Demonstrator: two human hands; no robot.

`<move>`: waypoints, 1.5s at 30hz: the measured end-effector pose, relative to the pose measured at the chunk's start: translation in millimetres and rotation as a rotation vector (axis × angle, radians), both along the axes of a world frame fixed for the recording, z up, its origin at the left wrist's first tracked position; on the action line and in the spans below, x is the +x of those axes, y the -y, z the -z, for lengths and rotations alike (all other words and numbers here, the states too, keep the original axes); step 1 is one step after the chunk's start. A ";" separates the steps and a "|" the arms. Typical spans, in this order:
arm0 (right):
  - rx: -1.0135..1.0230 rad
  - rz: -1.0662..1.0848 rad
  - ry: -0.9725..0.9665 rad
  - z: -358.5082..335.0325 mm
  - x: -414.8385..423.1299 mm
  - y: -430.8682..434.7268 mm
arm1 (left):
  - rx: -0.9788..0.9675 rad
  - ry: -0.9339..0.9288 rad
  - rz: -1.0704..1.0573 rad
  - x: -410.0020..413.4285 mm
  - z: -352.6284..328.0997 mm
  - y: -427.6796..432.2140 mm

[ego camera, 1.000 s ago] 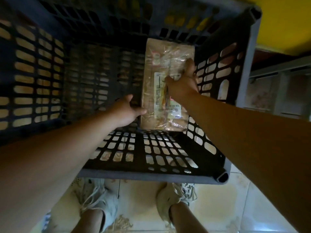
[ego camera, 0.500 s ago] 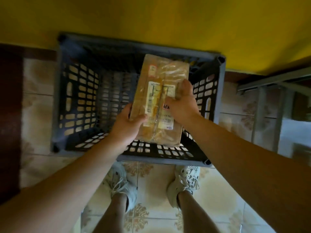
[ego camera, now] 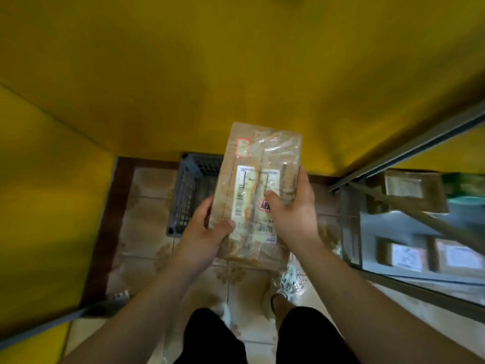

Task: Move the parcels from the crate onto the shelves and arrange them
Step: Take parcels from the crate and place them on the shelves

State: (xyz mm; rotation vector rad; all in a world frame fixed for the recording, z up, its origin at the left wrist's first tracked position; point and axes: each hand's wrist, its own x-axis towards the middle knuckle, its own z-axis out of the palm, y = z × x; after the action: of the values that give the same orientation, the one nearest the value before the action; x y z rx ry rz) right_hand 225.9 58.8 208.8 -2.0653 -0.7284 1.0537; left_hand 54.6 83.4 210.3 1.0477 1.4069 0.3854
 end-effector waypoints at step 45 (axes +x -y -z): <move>0.538 1.356 0.506 -341.9 77.6 832.8 | 0.253 0.674 1.306 228.1 -325.0 673.7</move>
State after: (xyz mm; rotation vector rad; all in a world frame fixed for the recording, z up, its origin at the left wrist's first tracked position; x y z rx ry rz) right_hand 303.6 -774.1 550.7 -1.7219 0.2483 -0.3951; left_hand 282.7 -590.3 535.4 1.6071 -0.0696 -0.0816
